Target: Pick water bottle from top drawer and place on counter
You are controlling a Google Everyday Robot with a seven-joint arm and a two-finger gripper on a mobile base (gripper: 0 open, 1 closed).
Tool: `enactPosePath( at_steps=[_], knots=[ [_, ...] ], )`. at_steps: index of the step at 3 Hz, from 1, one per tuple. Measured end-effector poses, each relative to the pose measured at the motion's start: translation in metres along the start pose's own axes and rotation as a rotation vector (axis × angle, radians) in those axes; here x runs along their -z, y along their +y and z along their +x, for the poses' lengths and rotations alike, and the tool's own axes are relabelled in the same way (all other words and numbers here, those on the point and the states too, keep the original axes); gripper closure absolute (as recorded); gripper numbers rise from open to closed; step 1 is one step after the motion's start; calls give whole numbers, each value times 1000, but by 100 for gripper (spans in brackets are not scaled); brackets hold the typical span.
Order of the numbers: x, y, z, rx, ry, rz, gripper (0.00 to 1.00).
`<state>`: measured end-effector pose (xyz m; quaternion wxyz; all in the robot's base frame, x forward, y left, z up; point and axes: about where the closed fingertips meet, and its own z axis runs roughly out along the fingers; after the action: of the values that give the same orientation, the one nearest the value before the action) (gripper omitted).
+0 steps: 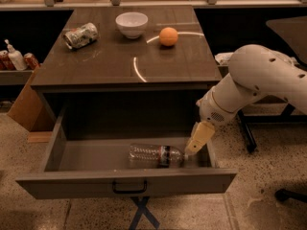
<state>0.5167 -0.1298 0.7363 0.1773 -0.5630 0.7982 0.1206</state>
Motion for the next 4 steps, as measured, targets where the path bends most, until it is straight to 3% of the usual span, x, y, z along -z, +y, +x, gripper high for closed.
enactPosePath(
  at_steps=[2, 4],
  knots=[
    [-17, 4, -15, 32, 4, -10, 0],
    [-63, 0, -42, 79, -14, -40, 0]
  ],
)
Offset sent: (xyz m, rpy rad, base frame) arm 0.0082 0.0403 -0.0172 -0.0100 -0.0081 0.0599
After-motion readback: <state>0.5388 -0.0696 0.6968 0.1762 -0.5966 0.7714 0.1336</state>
